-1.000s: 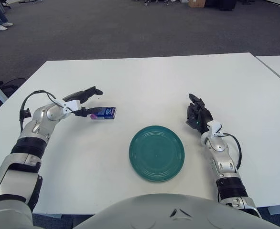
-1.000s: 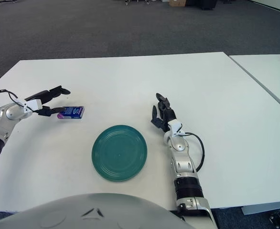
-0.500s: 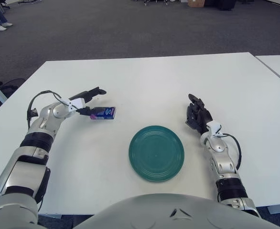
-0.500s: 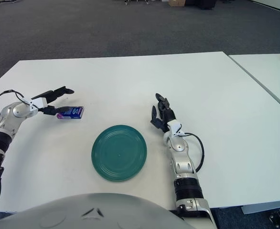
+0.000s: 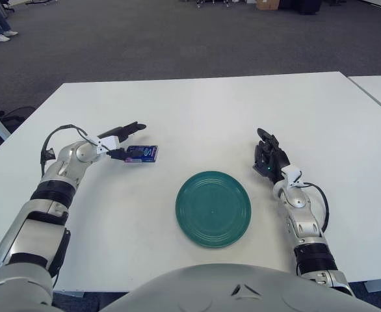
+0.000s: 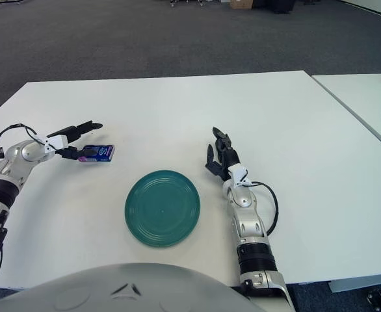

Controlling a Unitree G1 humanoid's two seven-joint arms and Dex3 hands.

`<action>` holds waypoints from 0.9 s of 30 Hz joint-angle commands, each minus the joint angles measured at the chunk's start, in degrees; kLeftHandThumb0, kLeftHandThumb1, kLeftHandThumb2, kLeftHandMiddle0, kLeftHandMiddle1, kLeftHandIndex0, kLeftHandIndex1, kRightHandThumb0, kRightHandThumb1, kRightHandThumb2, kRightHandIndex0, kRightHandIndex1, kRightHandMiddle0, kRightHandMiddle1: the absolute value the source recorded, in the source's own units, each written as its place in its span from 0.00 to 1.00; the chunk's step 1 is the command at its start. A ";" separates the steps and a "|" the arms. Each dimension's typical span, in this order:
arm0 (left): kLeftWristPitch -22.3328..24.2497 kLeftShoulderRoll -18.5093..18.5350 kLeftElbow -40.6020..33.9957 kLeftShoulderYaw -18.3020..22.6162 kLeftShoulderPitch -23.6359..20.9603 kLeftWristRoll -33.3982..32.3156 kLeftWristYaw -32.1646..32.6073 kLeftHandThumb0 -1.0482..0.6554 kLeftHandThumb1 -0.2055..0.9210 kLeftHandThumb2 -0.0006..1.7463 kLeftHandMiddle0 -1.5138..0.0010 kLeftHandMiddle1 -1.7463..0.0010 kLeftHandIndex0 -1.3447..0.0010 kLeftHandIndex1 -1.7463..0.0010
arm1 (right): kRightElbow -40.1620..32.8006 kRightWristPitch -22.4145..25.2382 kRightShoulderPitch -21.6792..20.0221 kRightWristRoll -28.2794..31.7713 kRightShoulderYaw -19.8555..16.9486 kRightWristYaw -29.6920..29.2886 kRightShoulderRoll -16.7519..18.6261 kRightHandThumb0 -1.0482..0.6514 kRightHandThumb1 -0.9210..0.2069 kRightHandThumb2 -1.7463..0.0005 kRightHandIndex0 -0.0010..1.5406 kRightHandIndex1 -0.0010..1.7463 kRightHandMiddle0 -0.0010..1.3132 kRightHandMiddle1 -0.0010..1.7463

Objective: Put the gum into the plate.

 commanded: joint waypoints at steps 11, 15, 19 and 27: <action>1.80 -0.13 -4.65 -1.56 0.76 1.32 -0.16 0.01 1.00 0.17 0.94 0.99 1.00 0.85 | 0.35 2.34 0.93 0.02 0.36 0.47 -0.11 0.24 0.00 0.43 0.10 0.00 0.00 0.19; 2.15 0.49 -6.91 -2.09 1.78 2.31 -0.30 0.02 1.00 0.16 0.94 0.99 1.00 0.85 | -0.34 2.92 1.05 0.28 0.30 0.56 -0.01 0.25 0.00 0.43 0.10 0.01 0.00 0.20; 2.45 0.95 -8.74 -2.35 2.64 2.96 -0.51 0.02 1.00 0.15 0.94 0.99 1.00 0.86 | -0.73 3.34 1.04 0.36 0.19 0.55 -0.02 0.25 0.00 0.43 0.10 0.01 0.00 0.20; 5.17 0.97 -10.97 -2.34 3.54 3.27 -1.91 0.03 1.00 0.12 0.94 1.00 1.00 0.88 | -0.91 3.29 0.92 0.33 0.01 0.42 -0.10 0.25 0.00 0.43 0.11 0.01 0.00 0.21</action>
